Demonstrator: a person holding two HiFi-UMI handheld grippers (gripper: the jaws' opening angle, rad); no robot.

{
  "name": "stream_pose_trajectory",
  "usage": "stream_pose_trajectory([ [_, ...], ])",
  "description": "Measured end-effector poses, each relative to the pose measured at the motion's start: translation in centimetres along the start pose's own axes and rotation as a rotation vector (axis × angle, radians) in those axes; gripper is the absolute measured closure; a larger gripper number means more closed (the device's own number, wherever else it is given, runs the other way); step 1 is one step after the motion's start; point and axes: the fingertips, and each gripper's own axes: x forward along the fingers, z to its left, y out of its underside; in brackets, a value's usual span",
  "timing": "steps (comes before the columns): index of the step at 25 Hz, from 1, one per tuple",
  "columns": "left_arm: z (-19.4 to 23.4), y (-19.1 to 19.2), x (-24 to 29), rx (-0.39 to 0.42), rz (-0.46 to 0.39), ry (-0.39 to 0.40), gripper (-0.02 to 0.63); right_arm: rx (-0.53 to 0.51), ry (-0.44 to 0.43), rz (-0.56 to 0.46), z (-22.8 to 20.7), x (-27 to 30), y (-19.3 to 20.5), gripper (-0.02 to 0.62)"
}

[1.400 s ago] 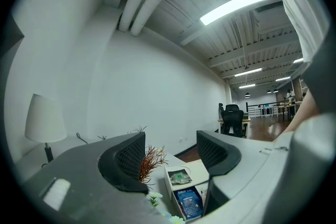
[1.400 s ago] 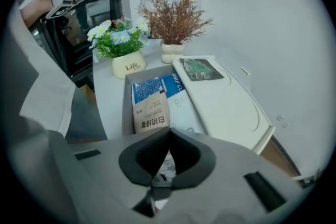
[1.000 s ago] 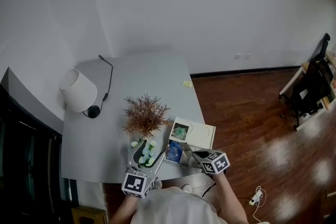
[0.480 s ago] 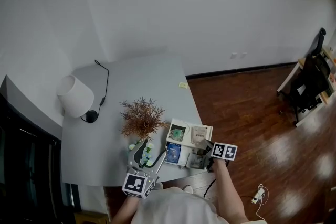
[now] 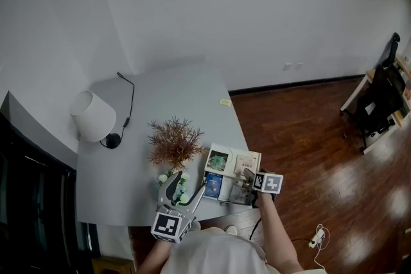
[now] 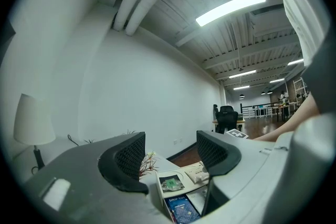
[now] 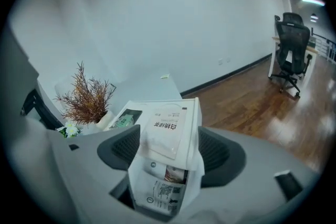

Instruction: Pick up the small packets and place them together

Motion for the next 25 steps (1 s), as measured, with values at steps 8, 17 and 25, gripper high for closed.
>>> stream_pose_trajectory([
  [8,-0.4,-0.3,0.7,-0.032,-0.021,0.026,0.312,-0.309,-0.182,-0.569,7.7,-11.0,-8.9,0.239],
  [17,-1.6,-0.9,1.8,-0.017,-0.054,0.090,0.314,-0.501,-0.181,-0.922,11.7,-23.8,-10.1,0.282],
  [25,-2.9,-0.9,2.3,0.003,-0.049,0.140,0.313,-0.515,-0.098,-0.855,10.6,-23.8,-7.8,0.284],
])
